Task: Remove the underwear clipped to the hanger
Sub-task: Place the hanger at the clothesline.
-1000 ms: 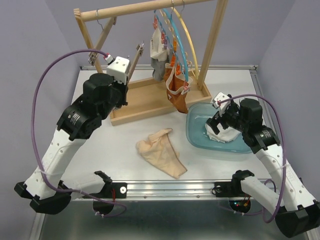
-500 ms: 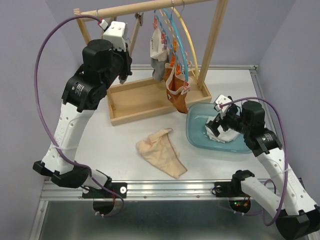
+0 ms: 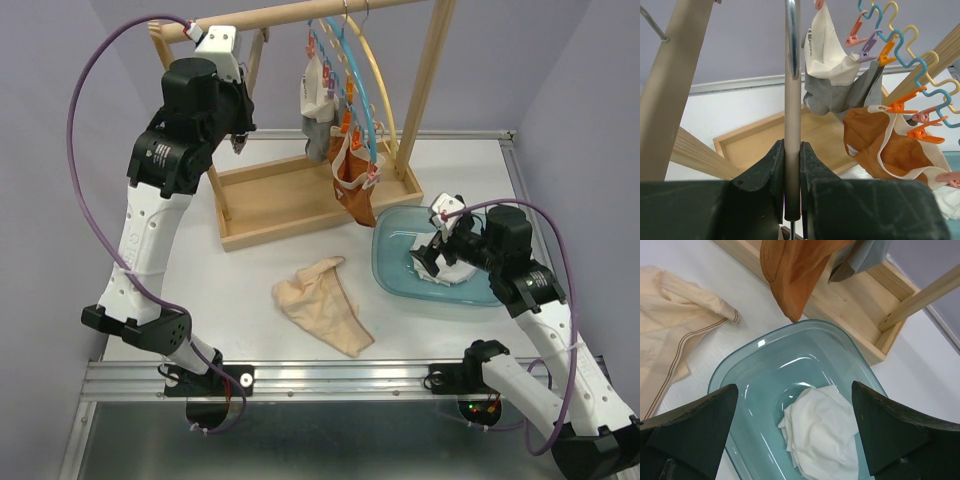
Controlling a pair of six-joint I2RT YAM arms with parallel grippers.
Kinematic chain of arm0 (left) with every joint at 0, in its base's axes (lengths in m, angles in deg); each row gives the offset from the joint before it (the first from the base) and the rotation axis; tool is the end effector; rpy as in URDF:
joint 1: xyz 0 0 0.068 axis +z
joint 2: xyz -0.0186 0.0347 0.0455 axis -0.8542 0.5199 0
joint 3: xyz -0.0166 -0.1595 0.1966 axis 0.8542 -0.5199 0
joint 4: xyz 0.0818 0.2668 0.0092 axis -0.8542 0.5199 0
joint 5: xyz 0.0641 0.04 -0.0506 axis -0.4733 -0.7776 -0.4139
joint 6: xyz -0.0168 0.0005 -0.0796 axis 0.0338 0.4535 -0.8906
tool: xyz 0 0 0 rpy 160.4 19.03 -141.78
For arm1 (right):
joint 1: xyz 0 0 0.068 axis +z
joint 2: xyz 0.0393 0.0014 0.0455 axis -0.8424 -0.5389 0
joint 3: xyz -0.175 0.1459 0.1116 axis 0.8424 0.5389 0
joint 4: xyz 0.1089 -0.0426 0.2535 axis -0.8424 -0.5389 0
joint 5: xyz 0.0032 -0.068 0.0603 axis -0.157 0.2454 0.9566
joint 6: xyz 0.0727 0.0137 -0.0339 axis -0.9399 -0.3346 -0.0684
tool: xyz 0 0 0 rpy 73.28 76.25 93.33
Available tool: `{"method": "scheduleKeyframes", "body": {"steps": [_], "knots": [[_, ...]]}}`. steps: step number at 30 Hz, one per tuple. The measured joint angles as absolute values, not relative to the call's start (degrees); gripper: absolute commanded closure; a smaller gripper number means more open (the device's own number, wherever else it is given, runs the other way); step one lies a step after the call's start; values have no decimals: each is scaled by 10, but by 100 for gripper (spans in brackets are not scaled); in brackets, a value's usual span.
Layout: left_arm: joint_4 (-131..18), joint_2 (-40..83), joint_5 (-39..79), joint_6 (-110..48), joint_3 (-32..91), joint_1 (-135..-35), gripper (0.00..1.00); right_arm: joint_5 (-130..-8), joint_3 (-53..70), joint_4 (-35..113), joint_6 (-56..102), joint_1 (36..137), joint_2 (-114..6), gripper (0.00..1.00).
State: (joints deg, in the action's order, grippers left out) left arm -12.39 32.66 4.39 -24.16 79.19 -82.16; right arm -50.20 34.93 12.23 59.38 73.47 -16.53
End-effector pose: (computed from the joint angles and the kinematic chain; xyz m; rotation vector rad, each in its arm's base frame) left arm 0.3031 -0.1215 0.5432 0.1817 1.6820 -0.2545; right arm 0.2103 0.0930 0.3142 -1.0154 1.6398 0.2891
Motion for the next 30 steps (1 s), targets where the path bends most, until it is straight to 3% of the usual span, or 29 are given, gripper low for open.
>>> {"method": "scheduleKeyframes", "body": {"steps": [30], "knots": [[-172,423,104,-291,885,-759,100,-472,360,123,588,735,-172,0]]}}
